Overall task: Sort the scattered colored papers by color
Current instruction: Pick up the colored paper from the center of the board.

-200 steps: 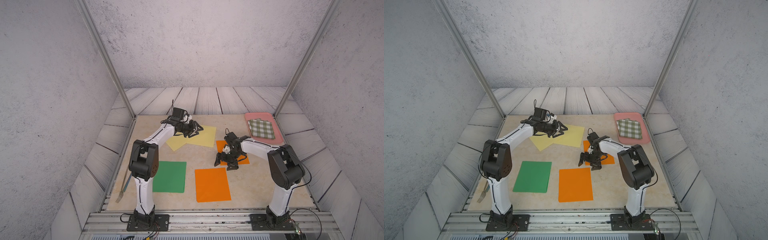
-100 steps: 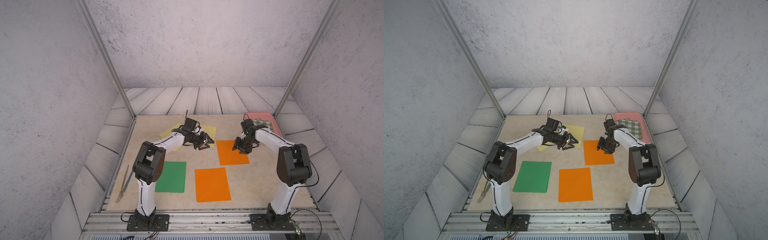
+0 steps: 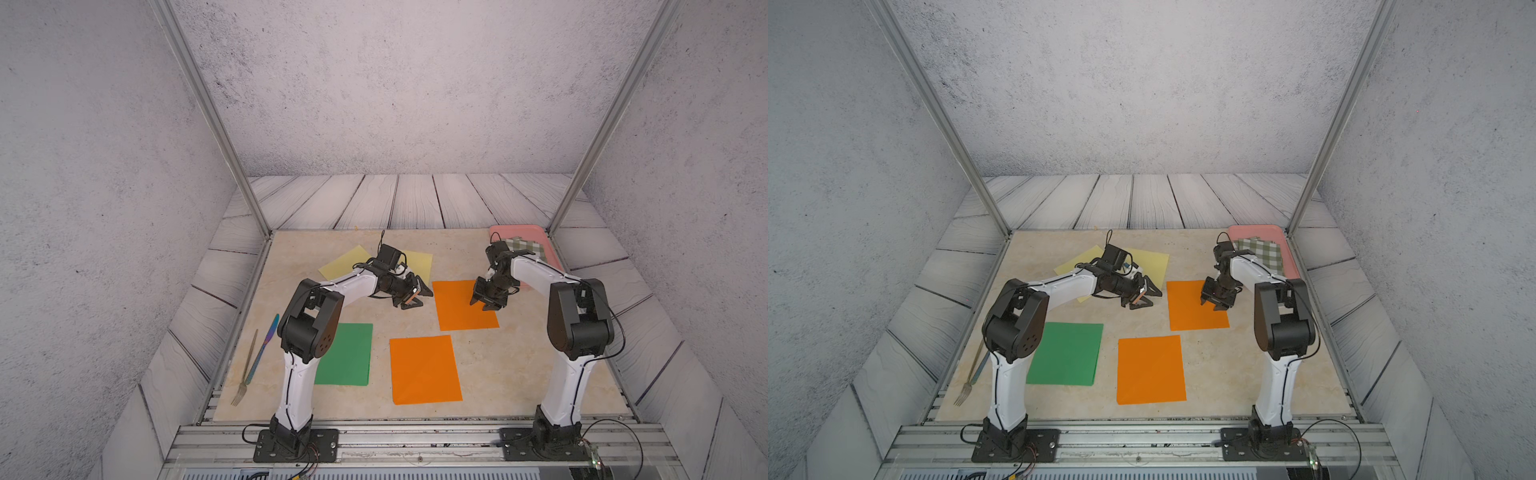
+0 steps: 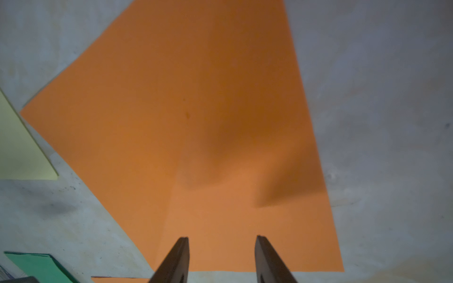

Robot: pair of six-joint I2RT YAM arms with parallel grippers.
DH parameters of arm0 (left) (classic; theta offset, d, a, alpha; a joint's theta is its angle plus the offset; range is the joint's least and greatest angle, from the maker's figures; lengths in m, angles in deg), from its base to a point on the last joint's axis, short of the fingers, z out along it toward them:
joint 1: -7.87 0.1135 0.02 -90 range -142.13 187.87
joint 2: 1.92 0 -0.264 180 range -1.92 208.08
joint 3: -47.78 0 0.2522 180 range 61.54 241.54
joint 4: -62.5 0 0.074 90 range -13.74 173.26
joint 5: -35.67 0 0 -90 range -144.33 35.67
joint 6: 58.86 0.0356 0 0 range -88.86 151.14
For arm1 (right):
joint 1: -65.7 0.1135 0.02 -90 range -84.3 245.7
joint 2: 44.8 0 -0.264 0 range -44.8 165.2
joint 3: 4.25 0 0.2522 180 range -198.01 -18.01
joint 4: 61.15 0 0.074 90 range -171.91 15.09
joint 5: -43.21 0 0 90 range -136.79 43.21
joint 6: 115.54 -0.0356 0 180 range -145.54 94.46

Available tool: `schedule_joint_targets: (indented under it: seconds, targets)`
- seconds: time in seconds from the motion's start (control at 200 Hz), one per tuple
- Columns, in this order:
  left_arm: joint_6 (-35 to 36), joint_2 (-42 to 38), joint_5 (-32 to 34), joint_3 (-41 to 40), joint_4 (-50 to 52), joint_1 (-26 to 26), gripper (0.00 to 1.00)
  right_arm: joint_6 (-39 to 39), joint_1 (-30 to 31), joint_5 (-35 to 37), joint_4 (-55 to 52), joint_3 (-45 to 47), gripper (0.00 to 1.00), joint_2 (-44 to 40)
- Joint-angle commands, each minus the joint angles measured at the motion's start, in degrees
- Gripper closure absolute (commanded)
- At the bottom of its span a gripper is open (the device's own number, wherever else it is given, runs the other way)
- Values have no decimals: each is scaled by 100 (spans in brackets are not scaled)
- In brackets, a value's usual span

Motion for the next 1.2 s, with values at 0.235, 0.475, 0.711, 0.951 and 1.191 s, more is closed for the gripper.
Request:
schedule_joint_targets:
  seconds: [0.235,0.475,0.711,0.951,1.191]
  targets:
    - [-6,488,-33,320,19,-204,45,38,-163,-92,-38,108,65,484]
    - [14,705,15,389,102,-247,45,33,-211,-209,-21,119,70,624]
    - [215,1065,140,758,479,-404,45,76,-218,-294,-142,-6,69,728]
    - [423,1441,266,1249,895,-673,45,146,-223,-372,-221,-108,69,795]
    - [503,1681,309,1479,1001,-801,45,190,-218,-461,-257,-187,68,857]
